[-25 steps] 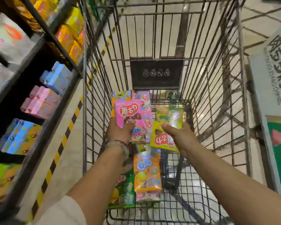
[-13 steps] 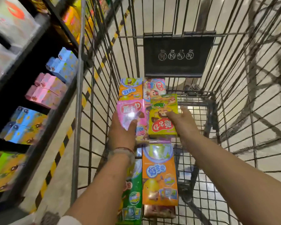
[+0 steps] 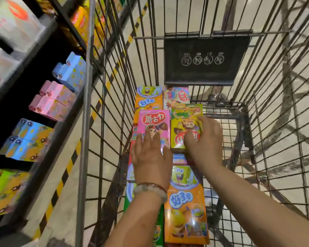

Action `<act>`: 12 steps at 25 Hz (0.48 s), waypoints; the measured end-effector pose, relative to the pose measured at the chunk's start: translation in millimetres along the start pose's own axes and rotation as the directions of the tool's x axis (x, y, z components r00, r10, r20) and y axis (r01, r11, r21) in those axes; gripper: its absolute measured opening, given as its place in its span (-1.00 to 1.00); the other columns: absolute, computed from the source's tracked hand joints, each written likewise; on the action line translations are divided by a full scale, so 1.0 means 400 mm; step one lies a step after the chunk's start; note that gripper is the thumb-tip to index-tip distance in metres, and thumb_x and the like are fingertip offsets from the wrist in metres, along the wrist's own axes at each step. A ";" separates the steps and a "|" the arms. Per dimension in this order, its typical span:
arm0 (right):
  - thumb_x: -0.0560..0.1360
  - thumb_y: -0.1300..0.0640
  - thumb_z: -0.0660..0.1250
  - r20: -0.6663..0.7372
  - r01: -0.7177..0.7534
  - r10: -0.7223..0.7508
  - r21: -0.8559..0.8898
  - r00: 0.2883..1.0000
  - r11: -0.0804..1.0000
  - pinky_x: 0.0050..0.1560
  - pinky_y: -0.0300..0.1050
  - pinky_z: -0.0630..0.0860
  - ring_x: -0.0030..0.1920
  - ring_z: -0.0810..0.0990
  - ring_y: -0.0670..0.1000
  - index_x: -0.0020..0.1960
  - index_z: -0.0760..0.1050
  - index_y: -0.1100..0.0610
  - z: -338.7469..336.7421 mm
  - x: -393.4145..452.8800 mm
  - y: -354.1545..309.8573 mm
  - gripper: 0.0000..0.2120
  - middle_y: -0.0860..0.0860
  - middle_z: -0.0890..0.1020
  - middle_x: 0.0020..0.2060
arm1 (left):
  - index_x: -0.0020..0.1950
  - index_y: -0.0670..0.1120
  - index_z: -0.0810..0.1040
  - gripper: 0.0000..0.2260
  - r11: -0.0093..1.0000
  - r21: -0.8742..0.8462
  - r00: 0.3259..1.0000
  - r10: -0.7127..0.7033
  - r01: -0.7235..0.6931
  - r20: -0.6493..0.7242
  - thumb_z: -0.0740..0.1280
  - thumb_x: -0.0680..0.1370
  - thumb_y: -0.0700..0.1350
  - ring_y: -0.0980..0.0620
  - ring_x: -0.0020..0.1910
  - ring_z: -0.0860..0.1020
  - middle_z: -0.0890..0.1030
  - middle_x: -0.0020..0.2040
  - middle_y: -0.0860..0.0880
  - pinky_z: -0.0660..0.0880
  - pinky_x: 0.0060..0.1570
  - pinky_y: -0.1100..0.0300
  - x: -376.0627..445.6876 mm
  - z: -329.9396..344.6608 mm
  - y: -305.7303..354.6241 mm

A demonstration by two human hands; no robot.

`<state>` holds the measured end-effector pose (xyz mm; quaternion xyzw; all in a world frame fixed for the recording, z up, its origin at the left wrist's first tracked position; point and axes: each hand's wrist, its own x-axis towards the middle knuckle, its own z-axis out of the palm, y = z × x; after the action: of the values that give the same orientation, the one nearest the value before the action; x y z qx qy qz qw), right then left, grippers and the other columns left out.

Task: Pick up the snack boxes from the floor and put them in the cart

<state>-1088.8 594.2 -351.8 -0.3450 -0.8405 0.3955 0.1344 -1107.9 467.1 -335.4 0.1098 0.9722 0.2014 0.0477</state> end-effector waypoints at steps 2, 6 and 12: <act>0.33 -0.08 0.14 0.117 0.010 -0.007 -0.027 0.993 1.000 0.28 -0.08 0.28 0.32 0.36 0.15 0.33 0.43 0.16 0.002 0.019 -0.004 -0.37 0.15 0.42 0.31 | 0.29 -0.15 0.51 -0.45 1.000 0.001 1.000 -0.003 0.003 -0.006 0.01 0.45 0.06 -0.26 0.39 0.32 0.41 0.38 -0.17 0.20 0.37 -0.16 0.020 0.018 0.009; 0.33 -0.07 0.21 0.349 0.098 -0.068 -0.068 0.934 0.993 0.39 -0.24 0.10 0.50 0.12 0.05 0.52 0.15 0.10 0.009 0.081 0.010 -0.21 0.08 0.09 0.53 | 0.28 -0.03 0.52 -0.64 0.995 0.014 0.994 -0.102 0.103 -0.027 0.25 0.50 -0.04 -0.28 0.32 0.35 0.41 0.33 -0.24 0.25 0.31 -0.12 0.109 0.024 0.027; 0.41 0.24 0.42 0.255 0.286 -0.255 -0.090 0.933 0.954 0.12 -0.35 0.22 0.26 0.41 0.13 0.29 0.43 0.22 0.021 0.162 0.012 -0.53 0.15 0.41 0.25 | 0.19 -0.14 0.55 -0.55 0.993 -0.016 0.982 -0.121 0.119 -0.143 0.07 0.49 0.06 -0.24 0.10 0.51 0.58 0.07 -0.21 0.43 0.09 -0.06 0.223 0.037 0.027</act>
<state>-1137.8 636.0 -363.8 -0.1831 -0.9132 0.3586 0.0629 -1190.3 503.0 -348.9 0.0359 0.9771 0.2093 -0.0102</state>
